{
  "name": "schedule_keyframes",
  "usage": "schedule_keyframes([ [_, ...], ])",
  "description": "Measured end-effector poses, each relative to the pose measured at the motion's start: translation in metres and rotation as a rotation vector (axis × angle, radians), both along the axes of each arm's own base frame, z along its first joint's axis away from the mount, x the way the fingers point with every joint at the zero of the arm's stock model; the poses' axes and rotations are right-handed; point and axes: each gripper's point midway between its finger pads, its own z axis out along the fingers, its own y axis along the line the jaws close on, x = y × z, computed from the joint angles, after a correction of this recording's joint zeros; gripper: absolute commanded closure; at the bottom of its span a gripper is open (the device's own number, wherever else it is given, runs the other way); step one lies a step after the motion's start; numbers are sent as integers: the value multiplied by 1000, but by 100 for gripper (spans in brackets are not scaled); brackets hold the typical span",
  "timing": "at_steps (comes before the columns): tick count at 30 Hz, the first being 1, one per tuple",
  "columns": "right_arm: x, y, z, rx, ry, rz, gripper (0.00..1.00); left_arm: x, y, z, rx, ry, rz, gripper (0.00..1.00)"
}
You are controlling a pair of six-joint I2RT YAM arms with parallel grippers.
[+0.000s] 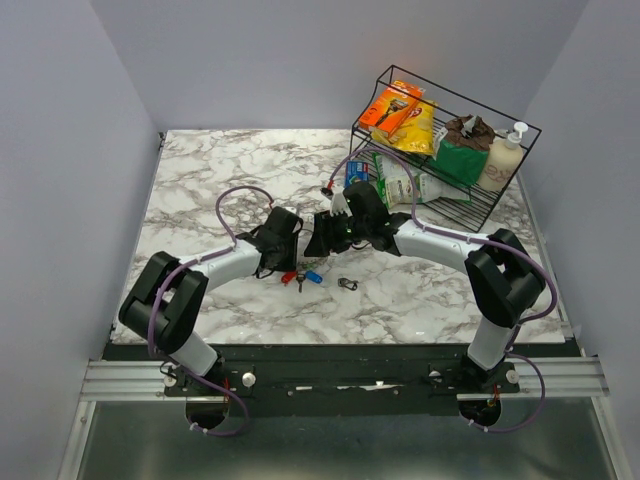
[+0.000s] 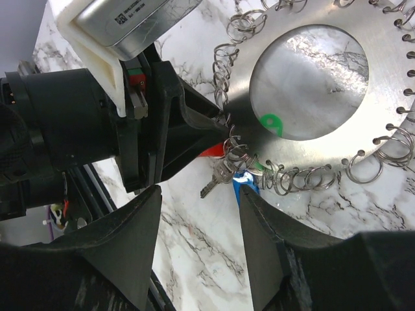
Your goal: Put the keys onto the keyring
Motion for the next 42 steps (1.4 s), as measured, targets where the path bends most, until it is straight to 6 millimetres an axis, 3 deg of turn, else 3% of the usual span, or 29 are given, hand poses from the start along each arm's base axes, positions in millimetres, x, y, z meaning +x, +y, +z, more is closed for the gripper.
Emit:
schedule_keyframes([
  [16,-3,1,1,7,6,14,40,7,2,1,30,-25,3,88],
  [20,-3,1,1,10,9,18,40,7,3,1,34,-29,1,100],
  [29,-3,1,1,4,-10,32,40,11,-1,7,20,-40,-2,100],
  [35,-4,-2,6,-3,-51,55,30,13,-10,38,-58,-89,-6,100],
  [42,-3,-7,37,20,-170,88,14,17,-25,85,-215,-146,-8,100],
])
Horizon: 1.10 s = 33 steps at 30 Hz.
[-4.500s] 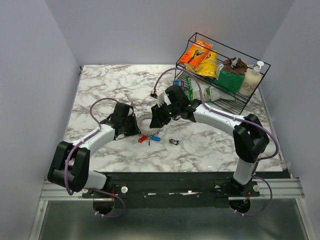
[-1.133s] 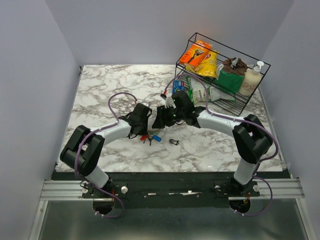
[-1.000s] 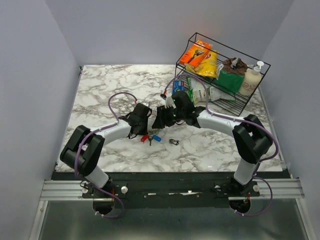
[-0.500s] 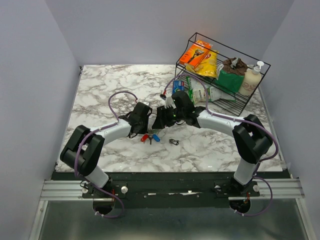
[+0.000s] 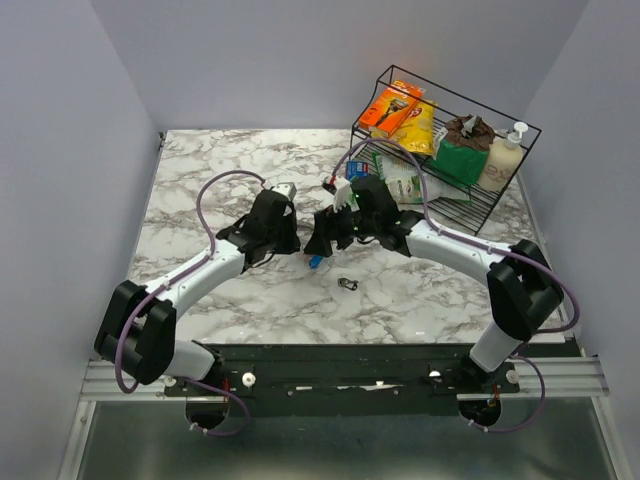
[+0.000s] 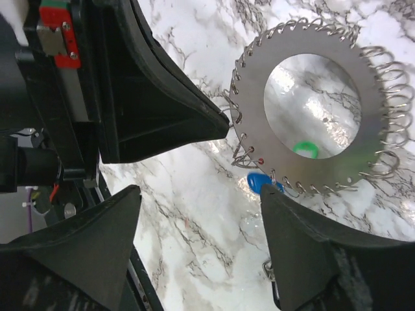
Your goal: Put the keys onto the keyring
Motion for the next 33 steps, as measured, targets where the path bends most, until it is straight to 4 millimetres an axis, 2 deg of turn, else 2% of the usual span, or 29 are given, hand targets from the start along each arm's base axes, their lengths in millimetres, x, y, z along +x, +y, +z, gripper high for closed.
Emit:
schedule_keyframes([
  [4,1,-6,17,4,-90,16,8,-1,-5,15,-95,12,-7,100],
  [9,3,-13,29,-9,-192,32,8,0,-11,30,-247,57,-15,100],
  [18,6,-16,33,-31,-286,78,8,-9,-24,51,-488,129,-31,100],
  [28,-4,-15,52,29,-366,141,9,-17,-17,54,-620,210,-23,100],
  [33,-8,-13,53,41,-366,161,13,-16,-10,53,-635,222,-14,100],
])
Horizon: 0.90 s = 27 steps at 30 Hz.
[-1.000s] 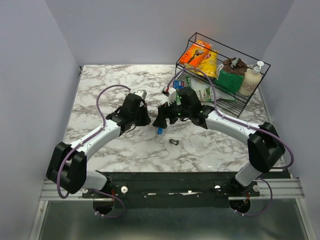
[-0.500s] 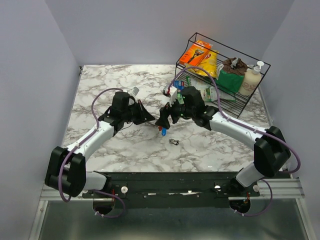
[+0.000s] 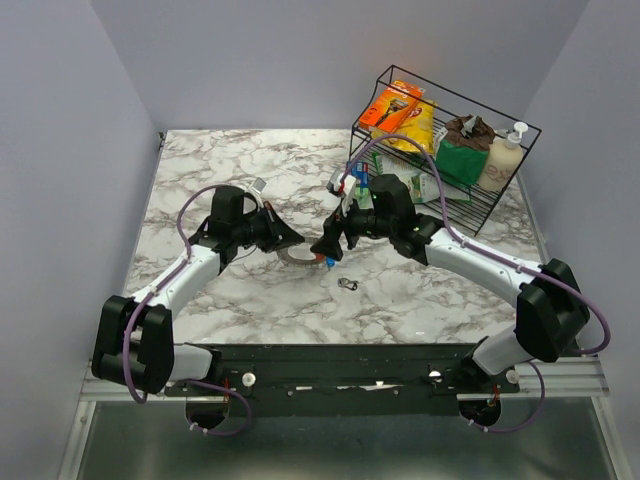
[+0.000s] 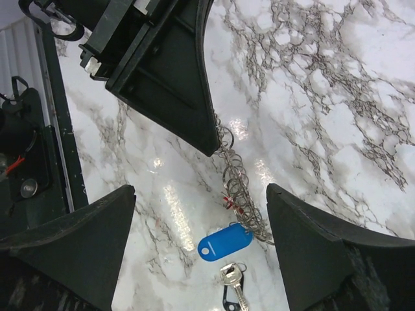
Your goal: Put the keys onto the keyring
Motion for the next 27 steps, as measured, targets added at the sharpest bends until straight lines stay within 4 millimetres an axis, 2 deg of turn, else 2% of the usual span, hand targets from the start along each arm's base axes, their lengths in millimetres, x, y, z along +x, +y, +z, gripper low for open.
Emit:
schedule_keyframes([
  [4,-1,2,-1,7,5,10,20,3,3,-5,-7,15,-5,100],
  [13,4,12,-14,9,32,34,19,12,9,-12,-7,4,-38,100],
  [22,11,15,-10,9,-15,46,20,15,15,-12,79,-21,-126,100],
  [27,20,8,-3,-25,-130,10,21,11,15,-13,100,-10,-195,100],
])
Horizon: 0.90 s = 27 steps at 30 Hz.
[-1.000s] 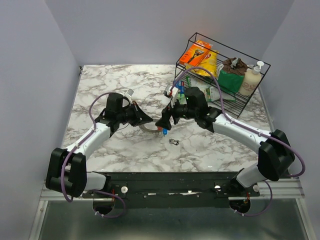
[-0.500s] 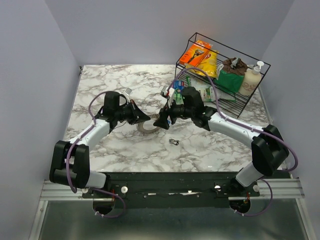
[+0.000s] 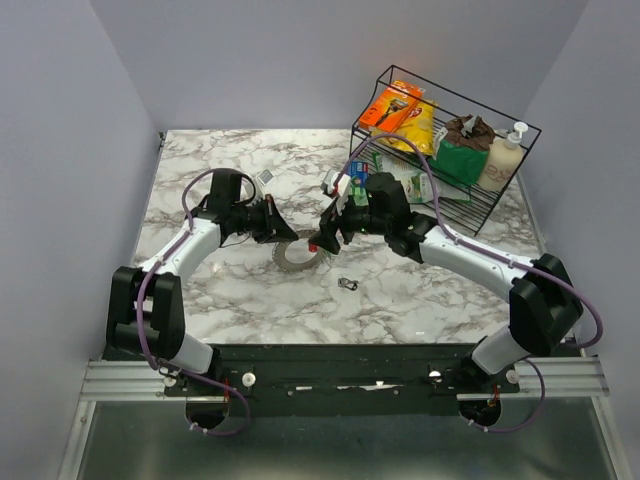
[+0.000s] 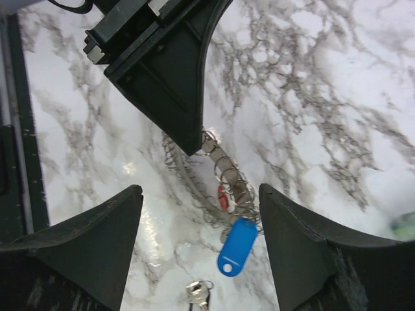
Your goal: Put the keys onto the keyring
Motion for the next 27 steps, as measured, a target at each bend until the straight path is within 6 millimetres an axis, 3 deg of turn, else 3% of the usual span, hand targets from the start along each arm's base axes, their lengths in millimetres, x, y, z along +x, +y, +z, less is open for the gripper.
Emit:
schedule_keyframes([
  [5,6,-5,10,-27,-110,-48,21,-2,-1,0,12,8,-52,100],
  [16,-5,-1,-1,-77,-172,-65,22,-11,5,4,69,28,-119,100],
  [27,-5,9,-36,-113,-76,-55,22,11,-1,-16,39,121,-84,100],
])
